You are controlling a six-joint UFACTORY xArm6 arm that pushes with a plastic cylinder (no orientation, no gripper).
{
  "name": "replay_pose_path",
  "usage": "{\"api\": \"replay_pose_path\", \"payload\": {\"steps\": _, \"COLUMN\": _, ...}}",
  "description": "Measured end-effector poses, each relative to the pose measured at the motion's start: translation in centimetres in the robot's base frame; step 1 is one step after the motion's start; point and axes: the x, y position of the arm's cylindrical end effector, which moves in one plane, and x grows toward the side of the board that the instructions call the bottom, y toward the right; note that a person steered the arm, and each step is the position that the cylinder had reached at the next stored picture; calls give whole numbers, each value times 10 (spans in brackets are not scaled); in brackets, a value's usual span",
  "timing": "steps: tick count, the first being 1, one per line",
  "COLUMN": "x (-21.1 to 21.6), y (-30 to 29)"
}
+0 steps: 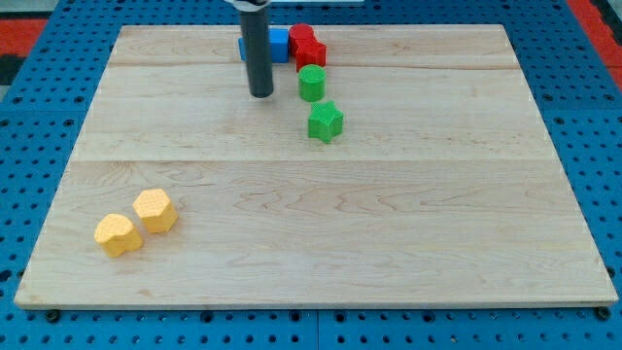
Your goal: Separate the blue blocks from the red blocks
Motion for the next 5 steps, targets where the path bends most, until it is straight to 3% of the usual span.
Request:
{"api": "replay_pose_path", "payload": {"steps": 1, "x": -15, "y": -23}}
{"api": "replay_pose_path", "payload": {"steps": 3, "x": -100, "y": -48}}
{"api": "replay_pose_path", "payload": {"steps": 5, "x": -133, "y": 20}}
